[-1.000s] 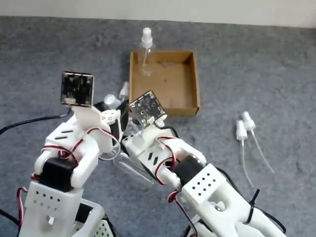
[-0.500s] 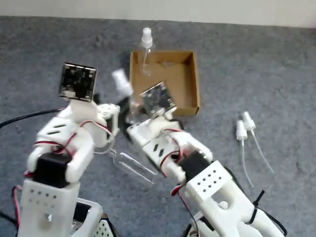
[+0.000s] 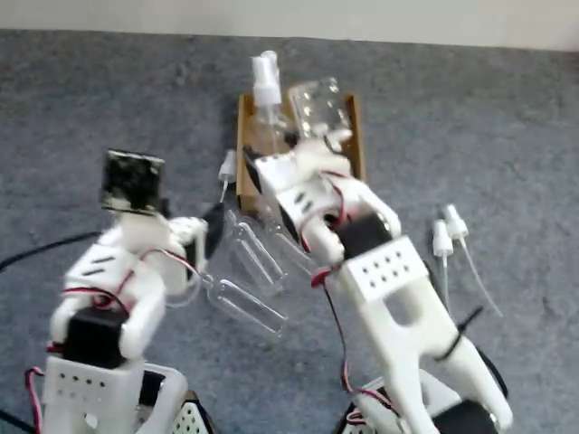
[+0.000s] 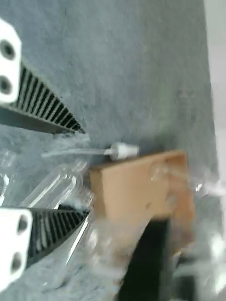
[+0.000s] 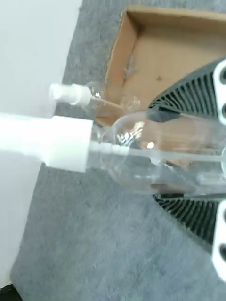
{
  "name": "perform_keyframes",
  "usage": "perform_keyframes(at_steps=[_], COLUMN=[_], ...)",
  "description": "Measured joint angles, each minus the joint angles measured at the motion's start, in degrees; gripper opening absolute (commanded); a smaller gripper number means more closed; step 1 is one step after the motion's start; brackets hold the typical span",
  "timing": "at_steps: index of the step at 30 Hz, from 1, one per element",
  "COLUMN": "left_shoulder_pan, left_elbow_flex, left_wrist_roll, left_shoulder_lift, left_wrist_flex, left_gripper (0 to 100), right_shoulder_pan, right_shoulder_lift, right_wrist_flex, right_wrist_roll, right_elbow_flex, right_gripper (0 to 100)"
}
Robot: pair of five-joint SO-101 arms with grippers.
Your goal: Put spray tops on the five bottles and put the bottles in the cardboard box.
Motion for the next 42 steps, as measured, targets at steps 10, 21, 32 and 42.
perform_keyframes(at_steps=[10, 21, 32, 42], left_shoulder_pan=[2.7, -0.7, -2.4, -9.7], left_elbow_flex=[6.3, 6.4, 13.1, 15.8], left_wrist_roll=[-2.3, -2.3, -2.3, -2.3], left_shoulder_lift=[-2.1, 7.5, -0.1, -4.4], left_wrist_flex=[-8.8, -13.9, -14.1, -16.0], left_gripper=[25, 25, 25, 19], right_shoulder_pan=[-6.8, -6.1, 12.0, 17.0], right_shoulder_lift=[7.2, -0.6, 7.4, 37.3], right_wrist_flex=[16.1, 23.4, 12.7, 3.5], right_wrist_roll=[-0.6, 1.7, 8.7, 8.8], right_elbow_flex=[-17.8, -18.3, -20.1, -35.8], right_gripper=[0.3, 0.3, 0.3, 0.3])
